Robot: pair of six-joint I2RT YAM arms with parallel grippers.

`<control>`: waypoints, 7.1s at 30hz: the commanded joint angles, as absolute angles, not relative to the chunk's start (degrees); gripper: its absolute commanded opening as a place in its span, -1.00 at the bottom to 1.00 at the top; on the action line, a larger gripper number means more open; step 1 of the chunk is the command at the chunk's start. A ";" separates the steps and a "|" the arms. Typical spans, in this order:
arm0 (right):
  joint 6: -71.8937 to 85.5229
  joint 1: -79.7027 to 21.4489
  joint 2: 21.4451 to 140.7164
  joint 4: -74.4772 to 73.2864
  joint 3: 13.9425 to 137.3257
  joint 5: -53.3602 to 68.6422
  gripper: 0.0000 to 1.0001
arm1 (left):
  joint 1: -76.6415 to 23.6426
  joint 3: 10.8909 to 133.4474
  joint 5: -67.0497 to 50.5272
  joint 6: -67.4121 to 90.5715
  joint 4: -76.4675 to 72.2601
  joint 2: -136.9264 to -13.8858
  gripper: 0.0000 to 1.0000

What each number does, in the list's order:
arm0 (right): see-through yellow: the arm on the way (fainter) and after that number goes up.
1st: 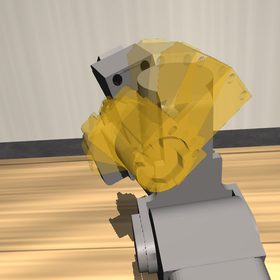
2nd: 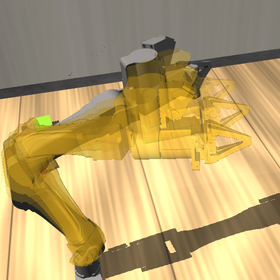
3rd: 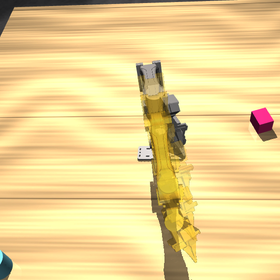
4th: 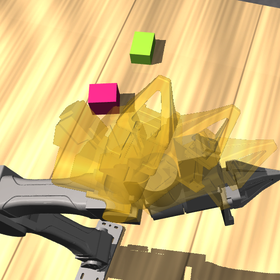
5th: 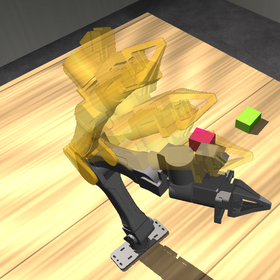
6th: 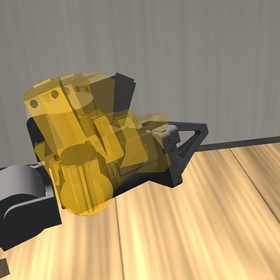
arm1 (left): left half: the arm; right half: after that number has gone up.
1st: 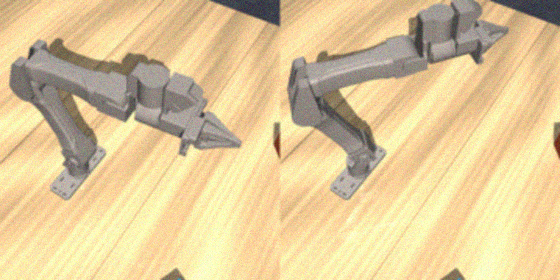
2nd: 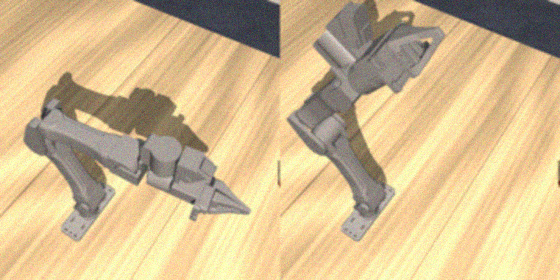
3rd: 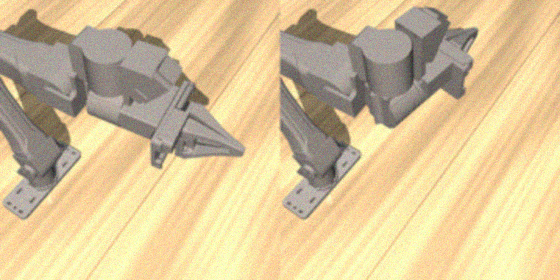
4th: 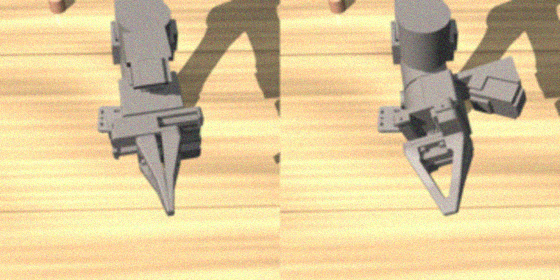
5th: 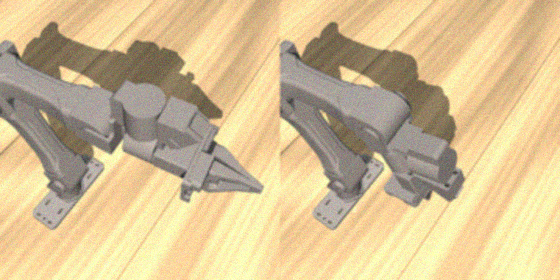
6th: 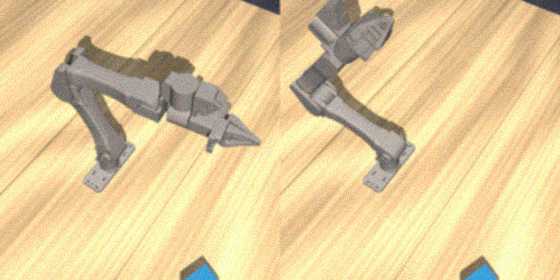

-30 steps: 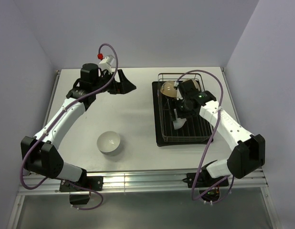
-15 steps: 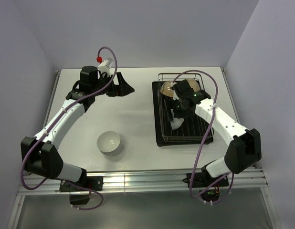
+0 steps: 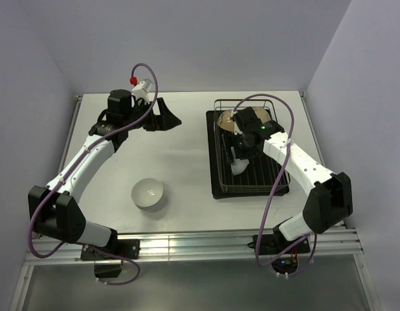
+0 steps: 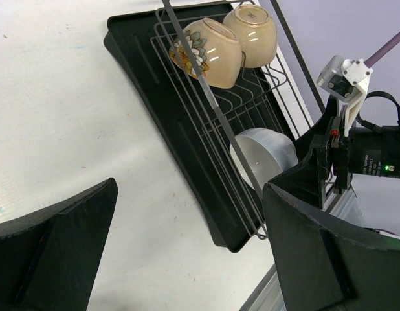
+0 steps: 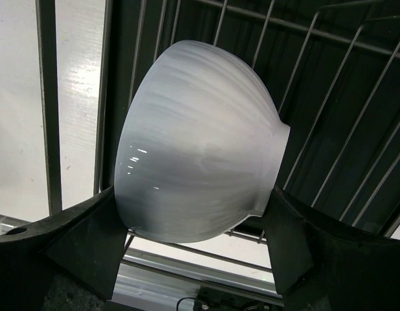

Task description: Load the bowls into the dish rack

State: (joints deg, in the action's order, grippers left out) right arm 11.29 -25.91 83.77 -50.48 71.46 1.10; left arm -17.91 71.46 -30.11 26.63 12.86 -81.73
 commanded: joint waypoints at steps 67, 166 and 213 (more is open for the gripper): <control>7.29 -14.33 71.98 -48.96 74.71 18.28 1.00 | -18.89 46.14 -34.28 -74.53 65.13 -59.23 0.46; 28.39 -9.23 66.27 -29.09 71.90 45.17 1.00 | -58.62 66.97 -5.62 -12.93 -15.65 -77.16 -1.00; 28.92 -8.09 65.39 -27.51 69.52 47.38 -1.00 | -58.62 68.73 -9.84 -8.88 -10.64 -78.13 0.23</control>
State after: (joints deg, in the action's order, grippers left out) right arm 28.64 -9.26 67.66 -29.63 69.63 47.77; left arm -58.54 65.93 -8.34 -9.45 -9.17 -78.37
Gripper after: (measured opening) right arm 0.798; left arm 0.592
